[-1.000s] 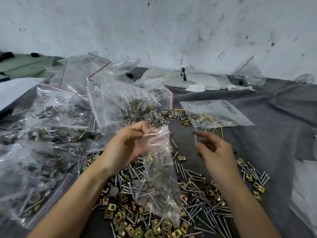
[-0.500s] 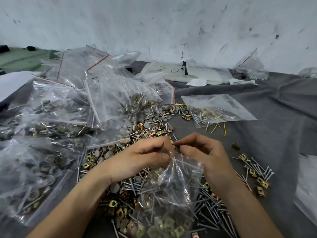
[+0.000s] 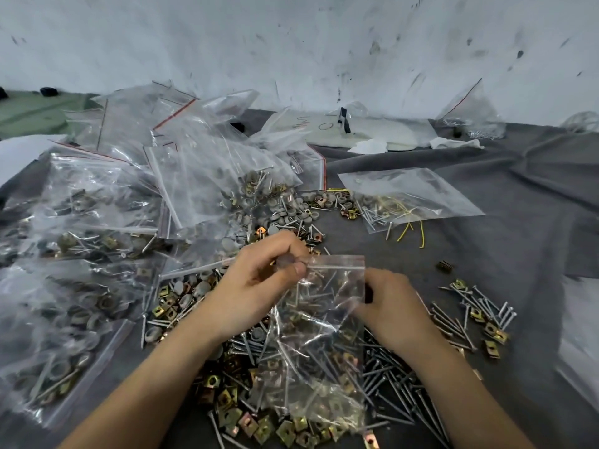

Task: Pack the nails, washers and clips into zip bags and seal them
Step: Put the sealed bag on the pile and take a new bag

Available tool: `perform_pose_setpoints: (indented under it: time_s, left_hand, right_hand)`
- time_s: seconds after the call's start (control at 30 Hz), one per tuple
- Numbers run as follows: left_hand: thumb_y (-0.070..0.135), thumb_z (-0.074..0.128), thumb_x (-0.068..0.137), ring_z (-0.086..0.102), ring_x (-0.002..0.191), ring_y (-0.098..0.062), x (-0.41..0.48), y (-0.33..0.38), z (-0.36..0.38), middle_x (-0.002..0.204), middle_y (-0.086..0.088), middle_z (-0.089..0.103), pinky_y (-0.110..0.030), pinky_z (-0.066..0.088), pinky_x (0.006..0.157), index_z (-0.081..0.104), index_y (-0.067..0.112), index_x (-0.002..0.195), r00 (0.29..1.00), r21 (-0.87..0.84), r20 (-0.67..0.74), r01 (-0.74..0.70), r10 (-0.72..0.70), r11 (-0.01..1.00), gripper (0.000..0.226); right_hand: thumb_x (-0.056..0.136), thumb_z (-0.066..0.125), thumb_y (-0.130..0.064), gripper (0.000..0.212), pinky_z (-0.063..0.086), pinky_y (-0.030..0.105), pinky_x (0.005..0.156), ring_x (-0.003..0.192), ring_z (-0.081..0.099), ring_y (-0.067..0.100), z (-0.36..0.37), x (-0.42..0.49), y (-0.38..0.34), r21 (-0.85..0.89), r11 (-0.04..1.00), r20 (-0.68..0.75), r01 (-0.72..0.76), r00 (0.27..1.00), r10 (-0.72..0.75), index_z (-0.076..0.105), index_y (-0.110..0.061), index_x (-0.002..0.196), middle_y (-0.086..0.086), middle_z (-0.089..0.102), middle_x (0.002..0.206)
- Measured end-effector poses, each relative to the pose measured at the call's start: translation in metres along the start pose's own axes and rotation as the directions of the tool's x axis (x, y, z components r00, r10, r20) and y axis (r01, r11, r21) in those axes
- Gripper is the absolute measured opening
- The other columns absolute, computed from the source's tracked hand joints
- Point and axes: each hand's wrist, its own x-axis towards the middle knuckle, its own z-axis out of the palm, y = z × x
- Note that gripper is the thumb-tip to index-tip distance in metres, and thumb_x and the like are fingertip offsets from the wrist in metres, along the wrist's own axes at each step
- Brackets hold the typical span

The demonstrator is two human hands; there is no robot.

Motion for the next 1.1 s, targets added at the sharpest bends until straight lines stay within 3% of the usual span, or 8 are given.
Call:
perform_pose_setpoints:
  time_s: [0.27, 0.43, 0.5, 0.6, 0.7, 0.87, 1.0, 1.1]
  left_hand:
    - [0.027, 0.050, 0.089, 0.050, 0.071, -0.030, 0.000, -0.002, 0.001, 0.079, -0.010, 0.054, -0.046, 0.040, 0.062, 0.057, 0.004, 0.080, 0.998, 0.124, -0.023, -0.050, 0.053, 0.991, 0.026]
    - [0.026, 0.049, 0.090, 0.053, 0.076, -0.030, 0.000, -0.002, 0.002, 0.081, -0.008, 0.056, -0.048, 0.041, 0.066, 0.059, 0.004, 0.081, 0.996, 0.202, 0.001, -0.085, 0.087, 0.976, 0.025]
    - [0.027, 0.049, 0.091, 0.053, 0.076, -0.031, 0.000, -0.003, 0.003, 0.082, -0.009, 0.056, -0.048, 0.041, 0.066, 0.060, 0.002, 0.082, 0.995, 0.211, 0.003, -0.094, 0.096, 0.973, 0.028]
    - [0.027, 0.049, 0.091, 0.054, 0.076, -0.030, 0.000, -0.003, 0.004, 0.083, -0.009, 0.057, -0.048, 0.043, 0.065, 0.061, 0.001, 0.083, 0.994, 0.212, -0.015, -0.105, 0.110, 0.972, 0.030]
    - [0.026, 0.050, 0.090, 0.055, 0.076, -0.027, 0.001, -0.002, 0.004, 0.083, -0.008, 0.058, -0.045, 0.044, 0.065, 0.062, 0.000, 0.084, 0.993, 0.215, -0.035, -0.098, 0.108, 0.972, 0.029]
    - [0.022, 0.051, 0.091, 0.057, 0.081, -0.026, 0.000, -0.003, 0.005, 0.087, -0.008, 0.060, -0.044, 0.044, 0.069, 0.063, 0.000, 0.085, 0.992, 0.276, 0.002, -0.124, 0.129, 0.953, 0.026]
    - [0.015, 0.052, 0.090, 0.058, 0.085, -0.022, -0.001, -0.002, 0.009, 0.090, -0.009, 0.060, -0.031, 0.047, 0.073, 0.062, -0.002, 0.085, 0.986, 0.277, 0.077, -0.165, 0.150, 0.947, 0.021]
    - [0.009, 0.055, 0.089, 0.060, 0.090, -0.021, -0.001, -0.001, 0.012, 0.096, -0.011, 0.061, -0.029, 0.051, 0.078, 0.064, -0.002, 0.089, 0.978, 0.256, 0.134, -0.189, 0.158, 0.948, 0.014]
  right_hand:
    - [0.079, 0.072, -0.027, 0.014, 0.037, 0.026, 0.072, 0.093, 0.049, 0.014, -0.001, 0.001, -0.001, -0.022, 0.997, 0.089, 0.077, 0.993, -0.075, 0.060, -0.028, 0.075, -0.003, 0.060, 0.091]
    - [0.079, 0.073, -0.024, 0.012, 0.037, 0.006, 0.057, 0.072, 0.053, -0.002, -0.003, 0.002, 0.001, 0.056, 0.997, -0.023, 0.061, 0.998, -0.060, 0.065, -0.031, 0.085, -0.013, 0.058, 0.081]
    - [0.077, 0.076, -0.025, 0.017, 0.041, 0.007, 0.063, 0.078, 0.057, -0.001, -0.005, 0.001, 0.003, 0.104, 0.993, 0.006, 0.058, 0.998, -0.059, 0.067, -0.031, 0.091, -0.012, 0.065, 0.084]
    - [0.076, 0.077, -0.026, 0.015, 0.049, 0.031, 0.079, 0.090, 0.059, 0.018, -0.006, 0.001, 0.004, 0.084, 0.996, 0.120, 0.041, 0.992, -0.051, 0.064, -0.034, 0.077, -0.005, 0.068, 0.087]
    - [0.079, 0.075, -0.023, 0.022, 0.042, 0.021, 0.066, 0.082, 0.051, 0.010, -0.007, 0.000, 0.004, 0.006, 0.997, 0.129, 0.075, 0.989, -0.075, 0.060, -0.038, 0.071, -0.009, 0.060, 0.077]
    - [0.081, 0.072, -0.015, 0.026, 0.041, 0.007, 0.056, 0.068, 0.057, -0.005, -0.008, -0.002, -0.004, 0.160, 0.982, -0.108, 0.098, 0.991, -0.081, 0.057, -0.035, 0.072, -0.016, 0.061, 0.071]
    - [0.081, 0.070, -0.010, 0.018, 0.048, 0.010, 0.063, 0.069, 0.061, -0.002, -0.016, -0.002, -0.005, 0.529, 0.828, -0.410, 0.186, 0.910, 0.057, 0.064, -0.026, 0.076, -0.013, 0.067, 0.075]
    - [0.066, 0.077, -0.018, 0.009, 0.049, 0.013, 0.067, 0.069, 0.061, 0.001, -0.023, -0.002, -0.010, 0.794, 0.538, -0.405, 0.284, 0.906, 0.119, 0.072, -0.025, 0.071, -0.011, 0.068, 0.070]
